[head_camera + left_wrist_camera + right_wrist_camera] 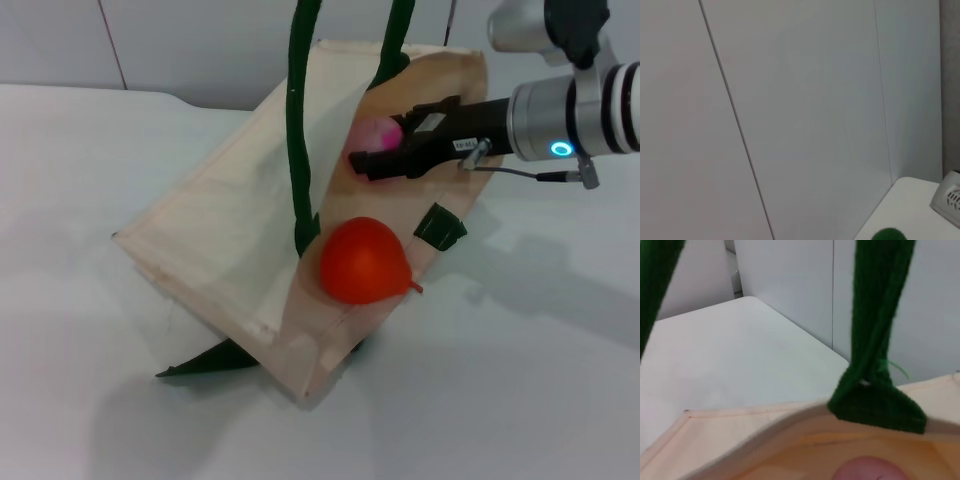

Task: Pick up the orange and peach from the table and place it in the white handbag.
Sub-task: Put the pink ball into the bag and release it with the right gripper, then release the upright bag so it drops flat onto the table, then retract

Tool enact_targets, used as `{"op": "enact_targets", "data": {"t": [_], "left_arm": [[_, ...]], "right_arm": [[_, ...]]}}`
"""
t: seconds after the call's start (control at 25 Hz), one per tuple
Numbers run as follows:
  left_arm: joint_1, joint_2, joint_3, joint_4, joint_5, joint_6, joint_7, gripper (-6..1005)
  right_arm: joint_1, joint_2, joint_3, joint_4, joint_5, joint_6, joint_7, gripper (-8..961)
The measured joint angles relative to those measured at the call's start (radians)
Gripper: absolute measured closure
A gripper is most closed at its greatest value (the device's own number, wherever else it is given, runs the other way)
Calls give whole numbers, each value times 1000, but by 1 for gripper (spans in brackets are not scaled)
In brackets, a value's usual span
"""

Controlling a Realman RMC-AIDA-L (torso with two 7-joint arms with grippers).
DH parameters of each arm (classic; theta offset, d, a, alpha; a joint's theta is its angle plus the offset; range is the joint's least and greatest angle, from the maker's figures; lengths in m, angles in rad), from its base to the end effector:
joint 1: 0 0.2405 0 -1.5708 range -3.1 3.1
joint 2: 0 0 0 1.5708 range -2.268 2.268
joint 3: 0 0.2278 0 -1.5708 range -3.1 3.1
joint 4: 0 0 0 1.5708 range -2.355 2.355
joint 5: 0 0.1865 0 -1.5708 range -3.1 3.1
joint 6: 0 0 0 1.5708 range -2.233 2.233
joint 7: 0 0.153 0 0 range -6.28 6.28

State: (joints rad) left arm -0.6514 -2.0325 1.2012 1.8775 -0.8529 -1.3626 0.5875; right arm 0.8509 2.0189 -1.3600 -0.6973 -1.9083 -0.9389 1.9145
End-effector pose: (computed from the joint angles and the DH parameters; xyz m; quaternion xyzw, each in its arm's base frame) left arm -0.0162 0.3423 0.1093 -0.9241 -0.1148 -0.1411 0.3362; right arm 0.1273 0.3993 -0.0366 -0.9562 0.1998 0.0827 0.1971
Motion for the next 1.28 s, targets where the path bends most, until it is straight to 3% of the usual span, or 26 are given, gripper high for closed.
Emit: {"op": "enact_targets", "data": {"t": [0.44,0.8,0.92,1.16,1.28], "left_arm": [[-7,0,0,0,0,1,0,785],[2,0,-5,0,2,1,4,782],[21,0,-17,0,10,1,9,781],[50,0,-70,-1,12,7,23,779],[69,0,-87,-1,12,19,24,778]], "right_arm": [[14,0,12,30,1,8,0,92],[43,-4,14,73,-4,20,15,74],[32,-22,13,69,-6,5,39,75],[-13,-90,13,64,-10,-66,103,75],[-38,-100,27,60,-22,-82,111,76]]}}
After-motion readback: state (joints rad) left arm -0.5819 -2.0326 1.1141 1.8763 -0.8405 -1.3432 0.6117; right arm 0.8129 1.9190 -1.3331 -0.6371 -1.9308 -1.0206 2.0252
